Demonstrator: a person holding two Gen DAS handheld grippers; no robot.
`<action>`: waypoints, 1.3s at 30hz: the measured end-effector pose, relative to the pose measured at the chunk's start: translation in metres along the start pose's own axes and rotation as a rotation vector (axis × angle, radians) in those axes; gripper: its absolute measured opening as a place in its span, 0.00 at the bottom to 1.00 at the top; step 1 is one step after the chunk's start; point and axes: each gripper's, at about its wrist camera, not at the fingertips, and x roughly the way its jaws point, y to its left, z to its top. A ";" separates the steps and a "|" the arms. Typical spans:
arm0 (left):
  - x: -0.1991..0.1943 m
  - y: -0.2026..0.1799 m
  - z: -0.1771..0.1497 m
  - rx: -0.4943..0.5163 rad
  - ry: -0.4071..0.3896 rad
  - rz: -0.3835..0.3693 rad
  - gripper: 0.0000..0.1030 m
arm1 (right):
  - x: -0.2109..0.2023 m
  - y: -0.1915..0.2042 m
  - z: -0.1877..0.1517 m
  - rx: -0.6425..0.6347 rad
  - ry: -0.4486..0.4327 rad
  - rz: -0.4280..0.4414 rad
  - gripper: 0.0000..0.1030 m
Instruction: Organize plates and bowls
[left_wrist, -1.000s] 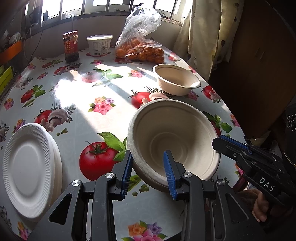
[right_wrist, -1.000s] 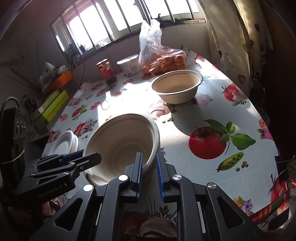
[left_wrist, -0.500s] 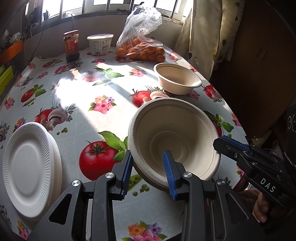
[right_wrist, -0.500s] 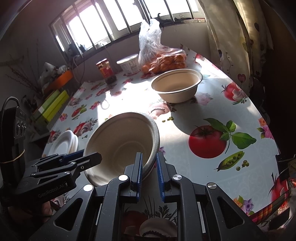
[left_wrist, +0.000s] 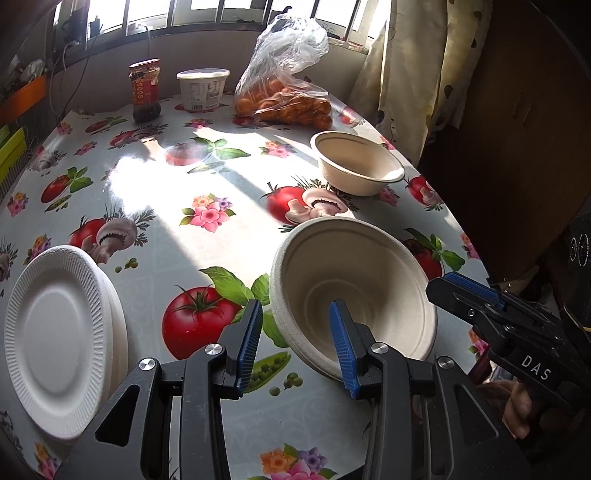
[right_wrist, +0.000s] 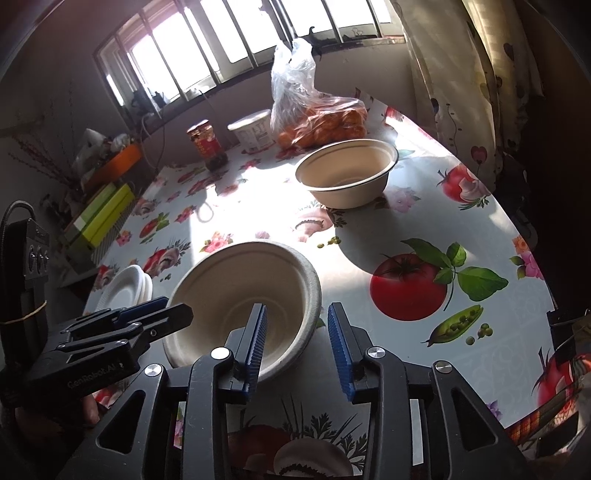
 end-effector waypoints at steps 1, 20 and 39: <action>-0.001 0.001 0.001 0.000 -0.003 -0.002 0.42 | 0.000 0.000 0.001 0.001 -0.001 -0.001 0.36; 0.017 0.003 0.010 -0.030 0.055 -0.098 0.42 | 0.009 -0.015 0.005 0.042 0.042 0.002 0.39; 0.010 0.024 0.090 0.004 -0.030 -0.079 0.42 | -0.008 -0.041 0.059 0.034 -0.058 -0.086 0.39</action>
